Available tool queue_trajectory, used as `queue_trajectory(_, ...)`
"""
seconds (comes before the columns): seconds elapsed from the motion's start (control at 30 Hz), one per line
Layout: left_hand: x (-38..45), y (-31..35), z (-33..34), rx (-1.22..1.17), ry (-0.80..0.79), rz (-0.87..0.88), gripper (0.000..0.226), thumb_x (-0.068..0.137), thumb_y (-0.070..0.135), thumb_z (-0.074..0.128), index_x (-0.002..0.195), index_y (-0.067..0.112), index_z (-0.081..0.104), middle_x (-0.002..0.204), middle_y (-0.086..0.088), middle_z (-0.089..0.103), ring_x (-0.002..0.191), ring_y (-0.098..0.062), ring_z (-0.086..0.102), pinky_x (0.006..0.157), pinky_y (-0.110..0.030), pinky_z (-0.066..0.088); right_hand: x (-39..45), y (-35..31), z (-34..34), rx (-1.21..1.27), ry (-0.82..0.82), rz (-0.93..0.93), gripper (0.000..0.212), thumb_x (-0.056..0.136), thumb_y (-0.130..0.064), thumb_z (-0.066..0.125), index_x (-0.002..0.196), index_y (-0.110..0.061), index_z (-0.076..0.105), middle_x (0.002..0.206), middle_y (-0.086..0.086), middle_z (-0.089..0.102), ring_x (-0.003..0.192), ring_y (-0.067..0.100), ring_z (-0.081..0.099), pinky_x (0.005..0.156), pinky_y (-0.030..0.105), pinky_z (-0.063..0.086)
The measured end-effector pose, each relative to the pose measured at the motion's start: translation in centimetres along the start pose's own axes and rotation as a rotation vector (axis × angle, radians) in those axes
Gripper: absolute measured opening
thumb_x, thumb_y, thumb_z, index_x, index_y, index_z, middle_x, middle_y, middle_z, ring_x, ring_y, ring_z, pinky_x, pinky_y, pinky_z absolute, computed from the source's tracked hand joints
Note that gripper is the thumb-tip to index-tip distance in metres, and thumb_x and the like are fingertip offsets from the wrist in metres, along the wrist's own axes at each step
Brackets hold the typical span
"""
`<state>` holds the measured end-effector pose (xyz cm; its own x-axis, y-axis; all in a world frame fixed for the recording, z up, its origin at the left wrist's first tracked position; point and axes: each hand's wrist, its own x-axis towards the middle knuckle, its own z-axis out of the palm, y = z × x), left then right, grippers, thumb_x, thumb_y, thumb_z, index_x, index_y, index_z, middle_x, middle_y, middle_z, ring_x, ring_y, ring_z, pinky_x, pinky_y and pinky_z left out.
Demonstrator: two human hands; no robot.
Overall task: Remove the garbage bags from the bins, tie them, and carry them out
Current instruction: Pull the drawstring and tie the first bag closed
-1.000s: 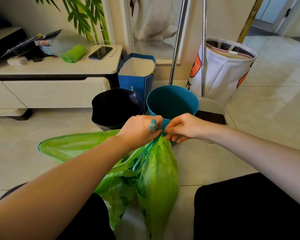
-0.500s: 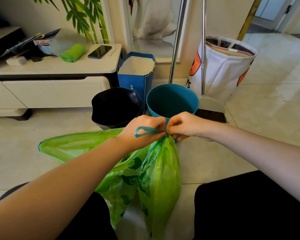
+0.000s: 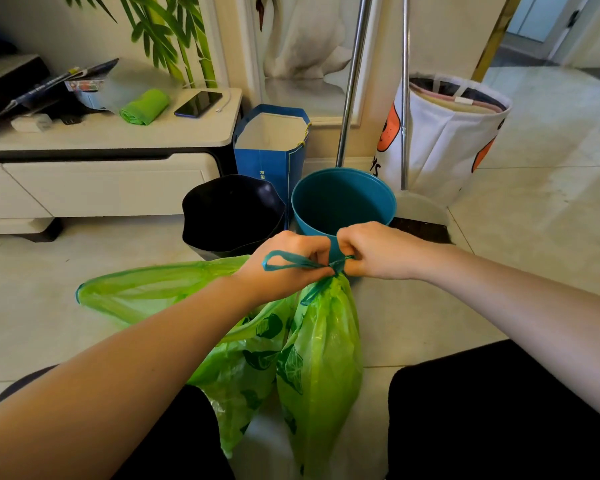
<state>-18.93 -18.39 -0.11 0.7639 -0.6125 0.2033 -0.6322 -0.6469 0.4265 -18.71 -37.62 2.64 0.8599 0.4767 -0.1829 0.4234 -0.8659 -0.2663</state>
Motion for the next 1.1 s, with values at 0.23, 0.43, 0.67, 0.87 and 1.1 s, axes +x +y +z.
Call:
queue_trajectory(0.23,-0.1,-0.2,-0.2,-0.058,0.003,-0.025,0.015,0.08,0.032,0.07,0.077,0.022,0.06,0.073,0.008,0.069,0.069,-0.011,0.065,0.065,-0.036,0.054,0.0,0.3,-0.2,0.076,0.177,0.051,0.015,0.08,-0.01,0.056,0.078,-0.02,0.046,0.074,-0.002,0.054,0.069,0.023,0.054,0.059,0.041,0.044)
queue_trajectory(0.43,-0.1,-0.7,-0.9,-0.075,0.005,-0.059,0.017,0.081,0.036,0.069,0.079,0.02,0.063,0.073,0.01,0.069,0.069,-0.008,0.065,0.067,-0.036,0.055,0.2,0.6,-1.2,0.855,0.014,0.346,0.027,0.09,-0.007,0.043,0.084,-0.017,0.068,0.068,0.001,0.057,0.063,0.013,0.057,0.064,0.026,0.056)
queue_trajectory(0.67,-0.1,-1.0,-1.8,-0.179,-0.075,-0.148,0.014,0.084,0.035,0.068,0.079,0.022,0.071,0.073,0.008,0.071,0.069,-0.006,0.068,0.07,-0.034,0.058,-1.1,2.4,-2.2,1.093,-0.055,0.425,0.02,0.095,-0.02,0.051,0.084,-0.012,0.065,0.054,-0.004,0.034,0.046,0.01,0.032,0.065,0.027,0.052)
queue_trajectory(0.87,0.3,0.3,-2.0,-0.5,0.104,-0.307,0.013,0.085,0.026,0.067,0.083,0.019,0.077,0.072,-0.002,0.074,0.068,-0.016,0.071,0.072,-0.041,0.061,-1.8,3.2,-2.8,1.374,0.067,0.347,0.025,0.098,-0.021,0.048,0.092,-0.008,0.068,0.051,-0.005,0.036,0.049,0.009,0.037,0.066,0.028,0.051)
queue_trajectory(1.1,1.5,1.9,-1.3,-0.474,0.176,-0.318,0.014,0.085,0.026,0.068,0.089,0.018,0.078,0.077,0.005,0.075,0.069,-0.008,0.071,0.071,-0.029,0.061,-1.9,5.0,-2.8,1.414,0.179,0.43,0.024,0.095,-0.024,0.053,0.106,-0.011,0.07,0.067,-0.004,0.059,0.057,0.009,0.052,0.07,0.031,0.051)
